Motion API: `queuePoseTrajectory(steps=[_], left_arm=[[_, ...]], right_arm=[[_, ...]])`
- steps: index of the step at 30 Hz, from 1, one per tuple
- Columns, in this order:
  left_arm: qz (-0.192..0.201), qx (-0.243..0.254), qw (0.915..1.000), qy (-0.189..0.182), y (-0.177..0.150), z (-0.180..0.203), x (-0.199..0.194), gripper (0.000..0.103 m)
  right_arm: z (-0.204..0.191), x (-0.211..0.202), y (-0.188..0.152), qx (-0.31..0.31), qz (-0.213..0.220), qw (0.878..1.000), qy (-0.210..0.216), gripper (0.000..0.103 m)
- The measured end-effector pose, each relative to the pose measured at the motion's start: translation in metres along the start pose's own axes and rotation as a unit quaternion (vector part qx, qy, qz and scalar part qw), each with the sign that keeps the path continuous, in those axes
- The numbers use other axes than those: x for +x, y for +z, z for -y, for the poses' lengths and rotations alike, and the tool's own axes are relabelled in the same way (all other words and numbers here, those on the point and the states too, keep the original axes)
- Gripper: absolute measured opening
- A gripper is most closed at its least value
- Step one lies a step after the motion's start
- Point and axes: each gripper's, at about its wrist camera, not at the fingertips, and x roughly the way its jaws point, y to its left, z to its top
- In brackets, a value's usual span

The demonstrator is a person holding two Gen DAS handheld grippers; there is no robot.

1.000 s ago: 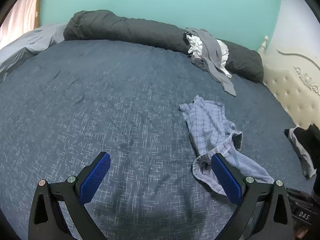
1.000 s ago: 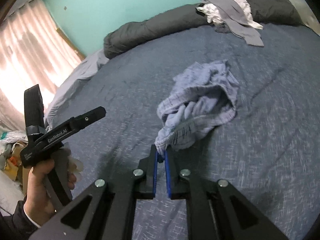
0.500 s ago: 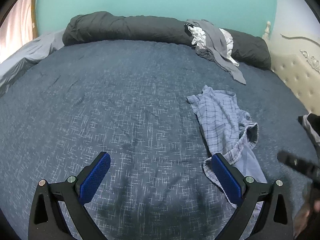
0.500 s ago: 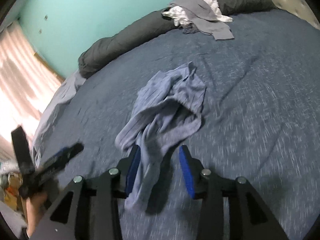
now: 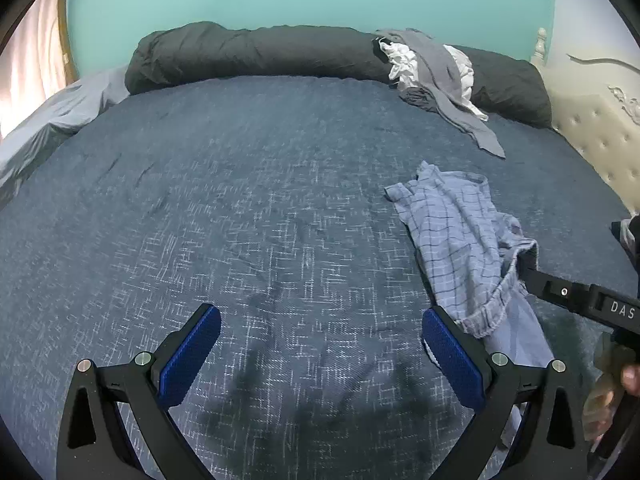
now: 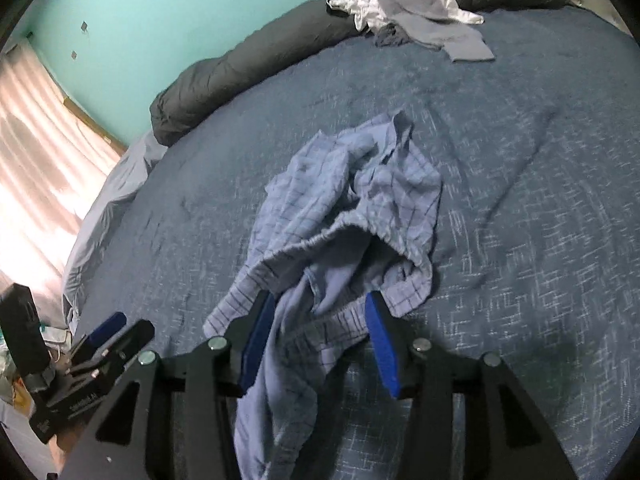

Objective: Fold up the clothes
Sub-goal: 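Grasp the waistband of the plaid shorts with the right gripper, then hold the shorts with the right gripper while the left gripper approaches the waistband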

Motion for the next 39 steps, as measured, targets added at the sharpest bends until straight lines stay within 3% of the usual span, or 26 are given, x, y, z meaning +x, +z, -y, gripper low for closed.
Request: queuePoseTrajectory(steps=[16, 20, 22, 27, 28, 34, 39], left_arm=[[-0.011, -0.006, 0.9997, -0.020, 0.003, 0.010, 0.014, 0.103], [-0.016, 0.004, 0.9996, -0.022, -0.001, 0.017, 0.018, 0.103], [-0.019, 0.005, 0.9996, -0.022, -0.002, 0.018, 0.020, 0.103], [-0.023, -0.001, 0.9995, -0.022, -0.002, 0.018, 0.025, 0.103], [-0.025, -0.001, 0.9995, -0.022, -0.001, 0.019, 0.026, 0.103], [-0.026, 0.007, 0.9990, -0.035, 0.000, 0.031, 0.030, 0.103], [-0.027, 0.027, 0.9987, -0.034, -0.001, 0.039, 0.032, 0.103]], right_arm=[[0.029, -0.012, 0.011, 0.018, 0.010, 1.000, 0.005, 0.048], [0.030, 0.000, 0.011, 0.006, -0.007, 1.000, -0.011, 0.048], [0.032, 0.007, 0.010, 0.012, -0.015, 1.000, -0.011, 0.041], [0.038, 0.015, 0.008, -0.001, -0.025, 0.999, -0.026, 0.009], [0.040, 0.015, 0.007, -0.001, -0.025, 0.999, -0.026, 0.006], [0.043, -0.012, 0.014, 0.001, 0.024, 1.000, -0.004, 0.004], [0.041, -0.048, 0.027, 0.000, 0.090, 0.996, 0.002, 0.002]])
